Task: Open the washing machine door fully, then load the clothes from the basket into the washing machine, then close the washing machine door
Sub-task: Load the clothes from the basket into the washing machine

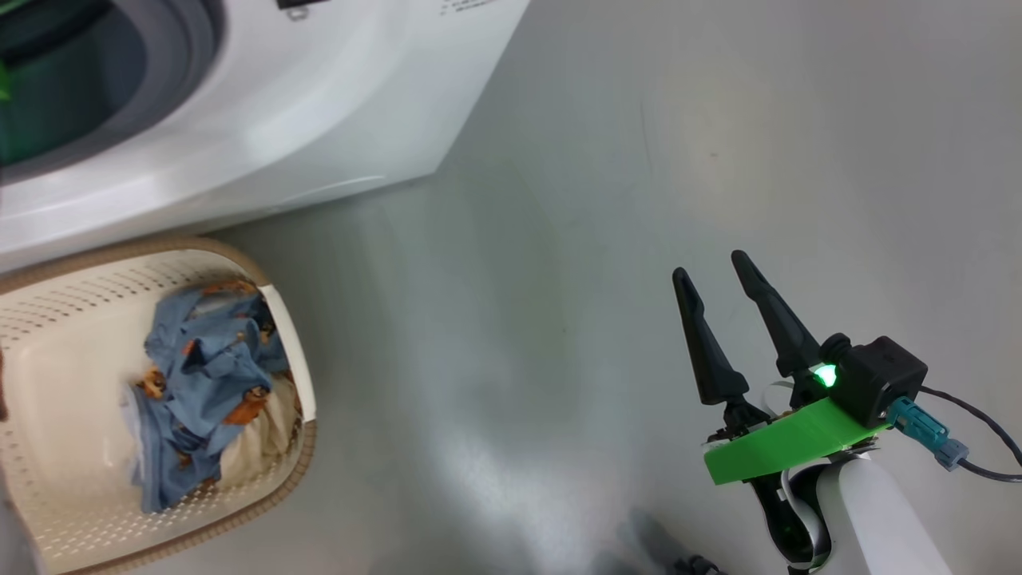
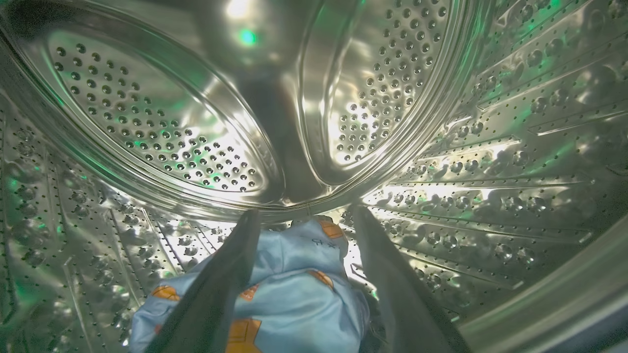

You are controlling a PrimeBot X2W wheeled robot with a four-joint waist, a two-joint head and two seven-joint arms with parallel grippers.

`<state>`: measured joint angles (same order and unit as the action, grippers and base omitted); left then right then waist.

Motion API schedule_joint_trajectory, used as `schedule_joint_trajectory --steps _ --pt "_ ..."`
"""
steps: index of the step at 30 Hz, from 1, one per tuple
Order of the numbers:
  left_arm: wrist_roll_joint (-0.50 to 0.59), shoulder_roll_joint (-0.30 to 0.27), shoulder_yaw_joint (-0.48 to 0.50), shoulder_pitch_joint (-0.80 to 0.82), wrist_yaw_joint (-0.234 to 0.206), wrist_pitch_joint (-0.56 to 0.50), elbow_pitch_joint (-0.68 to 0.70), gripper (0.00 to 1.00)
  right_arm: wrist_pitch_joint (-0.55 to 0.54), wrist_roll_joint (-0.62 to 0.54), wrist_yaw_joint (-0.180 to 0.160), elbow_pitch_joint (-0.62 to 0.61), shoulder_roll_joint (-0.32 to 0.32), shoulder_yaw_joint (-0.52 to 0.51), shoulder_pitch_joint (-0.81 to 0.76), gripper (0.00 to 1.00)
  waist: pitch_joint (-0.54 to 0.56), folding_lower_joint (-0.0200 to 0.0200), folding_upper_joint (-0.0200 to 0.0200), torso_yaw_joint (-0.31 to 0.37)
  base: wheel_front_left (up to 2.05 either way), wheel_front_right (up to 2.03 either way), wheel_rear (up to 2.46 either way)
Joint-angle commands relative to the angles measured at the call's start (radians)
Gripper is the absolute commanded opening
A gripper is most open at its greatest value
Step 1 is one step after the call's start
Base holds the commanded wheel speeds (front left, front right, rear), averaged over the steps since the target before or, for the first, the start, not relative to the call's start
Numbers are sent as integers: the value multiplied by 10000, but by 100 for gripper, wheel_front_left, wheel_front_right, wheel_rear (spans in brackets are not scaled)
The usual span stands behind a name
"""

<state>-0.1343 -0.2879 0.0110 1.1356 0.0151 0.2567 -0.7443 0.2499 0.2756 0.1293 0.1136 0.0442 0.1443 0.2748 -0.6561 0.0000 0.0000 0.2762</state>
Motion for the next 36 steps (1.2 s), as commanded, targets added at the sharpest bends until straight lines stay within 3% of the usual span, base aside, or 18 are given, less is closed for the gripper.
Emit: schedule_joint_trajectory --steps 1,14,36 --pt "-72 -371 168 -247 42 51 199 100 118 -171 14 -154 60 124 -68 100 278 0 0 -209 0 0 0" --pt "-218 378 263 -1982 189 51 907 100 118 -457 14 41 60 -232 -314 100 1530 0 0 -885 0 0 0" --pt "-392 1323 798 -5926 378 51 3431 100 118 -837 14 242 60 -743 -1273 100 3976 0 0 -1971 0 0 0"
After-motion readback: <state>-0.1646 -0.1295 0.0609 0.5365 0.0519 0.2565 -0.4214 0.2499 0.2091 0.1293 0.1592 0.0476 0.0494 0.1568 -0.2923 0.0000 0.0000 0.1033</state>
